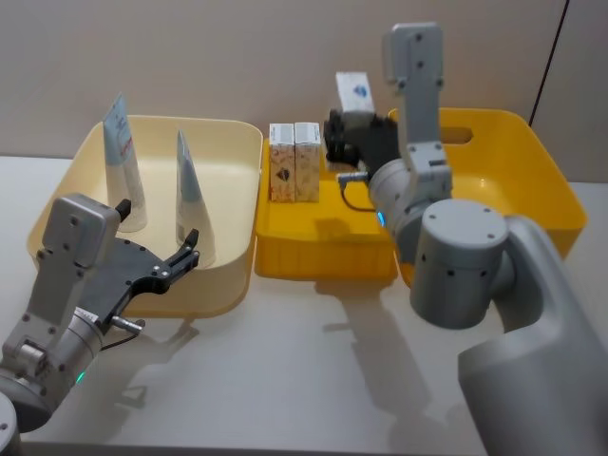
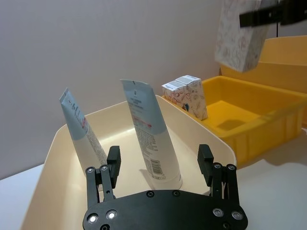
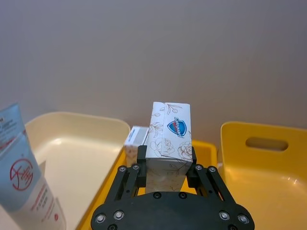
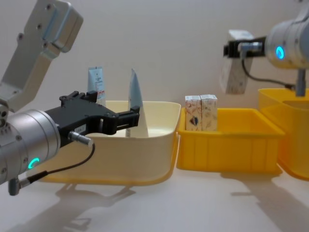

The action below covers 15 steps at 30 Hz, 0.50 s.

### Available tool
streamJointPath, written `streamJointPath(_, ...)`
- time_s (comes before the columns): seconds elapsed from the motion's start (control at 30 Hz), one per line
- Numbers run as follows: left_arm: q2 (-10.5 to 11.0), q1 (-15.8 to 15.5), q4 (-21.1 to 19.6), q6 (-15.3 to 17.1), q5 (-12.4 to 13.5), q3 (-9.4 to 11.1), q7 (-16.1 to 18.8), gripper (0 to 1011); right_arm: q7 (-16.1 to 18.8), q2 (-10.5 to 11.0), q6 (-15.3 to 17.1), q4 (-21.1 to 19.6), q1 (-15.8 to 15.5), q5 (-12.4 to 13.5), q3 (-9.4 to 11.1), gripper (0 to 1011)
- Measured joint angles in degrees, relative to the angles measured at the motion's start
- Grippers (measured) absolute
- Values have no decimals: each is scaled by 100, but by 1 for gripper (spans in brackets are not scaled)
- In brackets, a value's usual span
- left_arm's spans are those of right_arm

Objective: Bimanual collaborative sorting of washing and personal care products

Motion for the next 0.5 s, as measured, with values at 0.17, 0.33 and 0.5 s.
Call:
streamJointPath(0.17, 0, 0, 0, 0, 0, 0, 0, 1002, 14, 87, -194, -102, 82, -73, 60, 440)
streamJointPath(0.33, 0, 0, 0, 0, 0, 0, 0, 1002, 13, 245, -431, -201, 200, -207, 182, 440)
streamJointPath(0.5, 0, 0, 0, 0, 0, 0, 0, 1002, -20, 390, -567, -239, 282, -329, 308, 440)
